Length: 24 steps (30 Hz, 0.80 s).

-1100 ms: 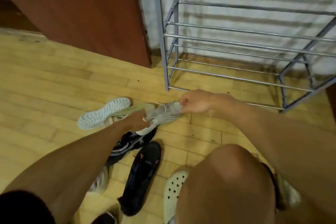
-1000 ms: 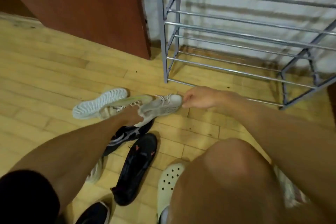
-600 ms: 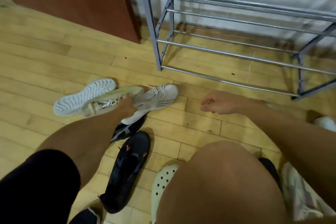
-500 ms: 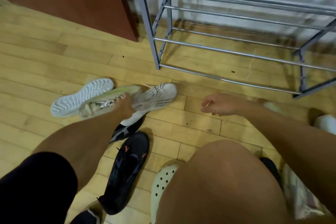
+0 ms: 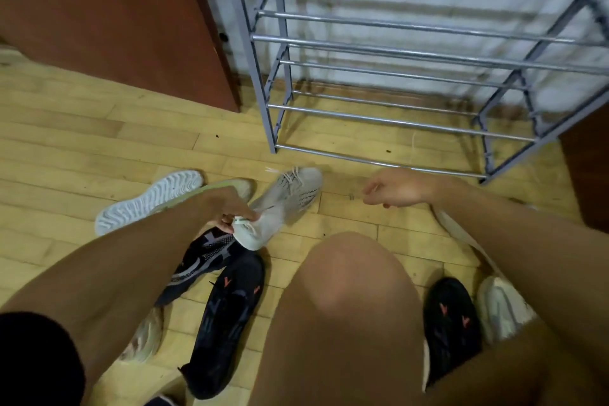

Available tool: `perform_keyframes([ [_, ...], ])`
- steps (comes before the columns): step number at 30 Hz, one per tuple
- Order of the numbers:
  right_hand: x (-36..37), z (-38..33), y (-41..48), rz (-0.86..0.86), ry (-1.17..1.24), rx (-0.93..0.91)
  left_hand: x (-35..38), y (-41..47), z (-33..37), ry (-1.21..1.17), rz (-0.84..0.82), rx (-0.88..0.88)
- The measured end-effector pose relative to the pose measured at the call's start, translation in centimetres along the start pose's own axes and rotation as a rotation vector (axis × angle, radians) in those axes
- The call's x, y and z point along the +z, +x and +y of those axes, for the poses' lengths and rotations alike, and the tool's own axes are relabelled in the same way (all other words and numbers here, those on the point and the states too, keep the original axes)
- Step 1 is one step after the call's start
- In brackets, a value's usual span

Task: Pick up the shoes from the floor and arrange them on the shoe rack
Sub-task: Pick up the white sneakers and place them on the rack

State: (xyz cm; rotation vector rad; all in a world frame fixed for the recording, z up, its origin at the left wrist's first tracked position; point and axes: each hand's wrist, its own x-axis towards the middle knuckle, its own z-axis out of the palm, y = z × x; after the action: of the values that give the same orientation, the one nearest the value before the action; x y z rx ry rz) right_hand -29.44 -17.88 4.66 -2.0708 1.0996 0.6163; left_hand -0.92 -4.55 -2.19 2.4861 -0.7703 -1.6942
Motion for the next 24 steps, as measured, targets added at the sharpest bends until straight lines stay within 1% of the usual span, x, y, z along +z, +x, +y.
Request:
perform_keyframes([
  [5, -2.8, -1.7, -5.8, 0.075, -0.074, -0.032, -0.3, -8.1, 5.2, 0.02, 0.086, 0.23],
  [7, -3.9, -2.2, -8.3, 0.077, -0.103, -0.038, -0.4, -11.5, 7.2, -0.033, 0.085, 0.323],
  [9, -4.8, -2.3, -10.8, 0.072, -0.056, -0.033, -0.2, -14.9, 9.4, -0.101, 0.064, 0.402],
  [11, -5.2, -2.0, -13.4, 0.069, 0.055, -0.026, 0.6, -18.1, 11.5, -0.152, 0.03, 0.477],
  [13, -4.9, -1.0, -15.7, 0.116, 0.29, -0.052, 2.3, -21.1, 13.8, -0.18, -0.017, 0.544],
  [14, -4.5, -0.5, -16.8, 0.167, 0.436, -0.09, 3.4, -22.5, 14.9, -0.189, -0.044, 0.569],
  [16, -3.7, 1.0, -18.9, 0.322, 0.707, -0.176, 5.9, -24.8, 17.1, -0.176, -0.076, 0.603],
  [18, -3.0, 3.2, -21.1, 0.45, 0.878, -0.198, 8.8, -26.2, 18.9, -0.131, -0.086, 0.62],
  [20, -2.4, 6.0, -23.3, 0.493, 0.928, -0.177, 11.9, -27.3, 20.5, -0.053, -0.114, 0.624],
  [24, -1.1, 11.5, -27.2, 0.488, 0.901, -0.099, 18.3, -27.9, 22.7, 0.069, -0.13, 0.609],
])
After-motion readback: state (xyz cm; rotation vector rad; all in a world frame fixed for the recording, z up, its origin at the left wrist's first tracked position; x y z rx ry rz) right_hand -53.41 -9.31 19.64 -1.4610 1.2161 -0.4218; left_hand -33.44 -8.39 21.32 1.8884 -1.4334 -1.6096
